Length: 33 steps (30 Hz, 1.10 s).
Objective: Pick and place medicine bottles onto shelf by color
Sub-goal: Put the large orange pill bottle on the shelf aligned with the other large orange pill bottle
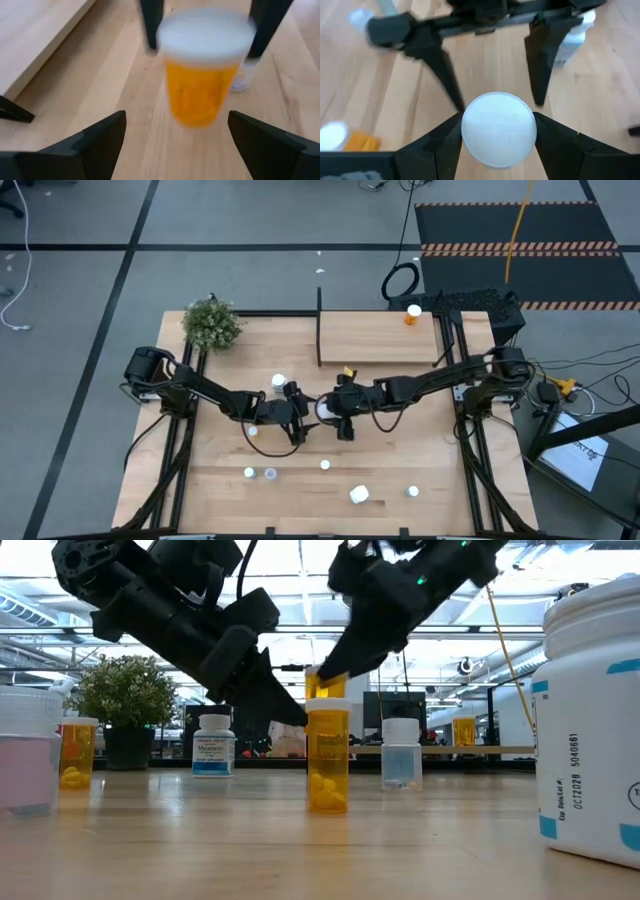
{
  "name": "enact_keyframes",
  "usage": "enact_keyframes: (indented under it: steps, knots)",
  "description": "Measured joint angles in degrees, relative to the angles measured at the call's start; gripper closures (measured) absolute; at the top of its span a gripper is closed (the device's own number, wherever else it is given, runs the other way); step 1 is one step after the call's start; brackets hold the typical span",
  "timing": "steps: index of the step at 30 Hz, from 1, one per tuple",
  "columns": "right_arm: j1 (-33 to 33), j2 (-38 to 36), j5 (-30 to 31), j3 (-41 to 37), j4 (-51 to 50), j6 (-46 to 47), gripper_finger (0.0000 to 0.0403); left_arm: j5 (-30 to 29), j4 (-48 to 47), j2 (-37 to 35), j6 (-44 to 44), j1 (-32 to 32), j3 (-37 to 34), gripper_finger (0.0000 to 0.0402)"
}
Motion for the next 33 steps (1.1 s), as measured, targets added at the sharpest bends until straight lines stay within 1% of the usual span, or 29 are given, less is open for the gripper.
enact_keyframes:
  steps: [8,14,19,27,33]
  knots:
    - [0.5,-9.4,1.0,0.0,-12.2,3.3,0.0185,0.1,0.5,0.0,-0.3,-0.2,0.0,0.0050]
    - [-0.9,-18.2,5.4,0.0,-19.7,6.2,0.0185,0.1,0.5,0.0,-1.0,-0.3,0.0,0.0050]
    - [-3.3,-25.6,8.3,0.0,-25.9,8.8,0.0185,0.1,0.5,0.0,-1.5,-0.3,0.0,0.0050]
    - [-13.0,-35.5,8.5,0.0,-34.2,8.7,0.0185,0.1,0.6,0.0,-1.6,-0.3,0.0,0.0050]
    - [-21.0,-40.0,8.6,0.0,-37.9,6.2,0.0185,0.1,0.8,0.0,-1.9,-0.7,-0.1,0.0050]
